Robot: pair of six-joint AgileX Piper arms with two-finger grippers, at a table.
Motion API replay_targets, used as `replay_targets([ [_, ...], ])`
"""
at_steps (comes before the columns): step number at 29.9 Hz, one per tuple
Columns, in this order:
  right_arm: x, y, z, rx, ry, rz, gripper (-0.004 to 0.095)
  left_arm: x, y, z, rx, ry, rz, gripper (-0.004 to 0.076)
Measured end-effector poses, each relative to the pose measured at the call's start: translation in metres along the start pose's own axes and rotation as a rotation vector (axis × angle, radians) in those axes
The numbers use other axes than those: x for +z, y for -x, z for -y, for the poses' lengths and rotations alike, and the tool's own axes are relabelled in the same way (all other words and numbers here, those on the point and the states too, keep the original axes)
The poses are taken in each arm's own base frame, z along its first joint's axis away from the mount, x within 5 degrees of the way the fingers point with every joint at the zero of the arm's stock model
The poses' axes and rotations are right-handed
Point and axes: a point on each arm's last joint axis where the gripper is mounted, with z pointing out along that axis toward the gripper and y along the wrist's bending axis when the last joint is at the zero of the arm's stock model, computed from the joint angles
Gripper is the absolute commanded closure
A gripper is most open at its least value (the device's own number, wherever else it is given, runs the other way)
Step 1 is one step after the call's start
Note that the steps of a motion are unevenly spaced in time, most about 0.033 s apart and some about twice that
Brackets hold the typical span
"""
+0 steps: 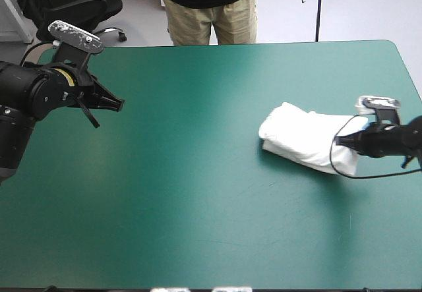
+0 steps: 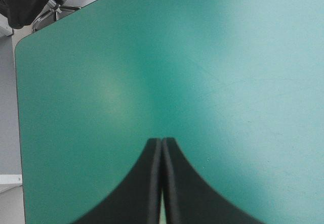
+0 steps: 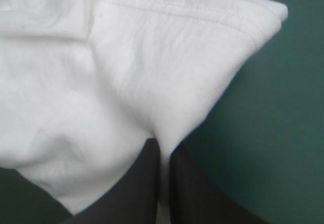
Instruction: Fold the cloth
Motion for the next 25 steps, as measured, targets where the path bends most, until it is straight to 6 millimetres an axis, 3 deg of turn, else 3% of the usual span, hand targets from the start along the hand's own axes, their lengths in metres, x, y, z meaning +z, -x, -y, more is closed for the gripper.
replay_targets([
  [3,-0.024,-0.010,0.025,0.070,-0.086,0.030,0.0898,0.000,0.000,0.000,0.000,0.000,0.000,0.0741],
  [5,-0.030,-0.014,0.033,0.082,-0.118,0.033,0.0834,0.000,0.000,0.000,0.000,0.000,0.000,0.0741],
  [8,-0.031,-0.016,0.035,0.052,-0.133,0.016,0.0602,0.000,0.000,0.000,0.001,0.001,0.000,0.0741],
  [12,-0.031,-0.017,0.035,0.020,-0.138,0.001,0.0192,0.000,0.000,0.000,0.001,0.002,0.000,0.0741],
  [15,-0.031,-0.017,0.035,0.013,-0.139,0.001,0.0060,0.000,0.000,-0.001,0.005,0.012,-0.001,0.0741],
  [20,-0.033,-0.015,0.033,0.039,-0.116,0.026,0.0135,-0.005,-0.002,-0.006,0.017,0.058,0.005,0.0741],
  [22,-0.039,-0.013,0.028,0.060,-0.093,0.063,0.0246,-0.014,-0.004,-0.009,0.010,0.073,0.023,0.0741],
  [25,-0.058,-0.006,0.014,0.053,-0.032,0.161,0.0512,-0.035,-0.010,-0.015,-0.037,0.095,0.074,0.0741],
])
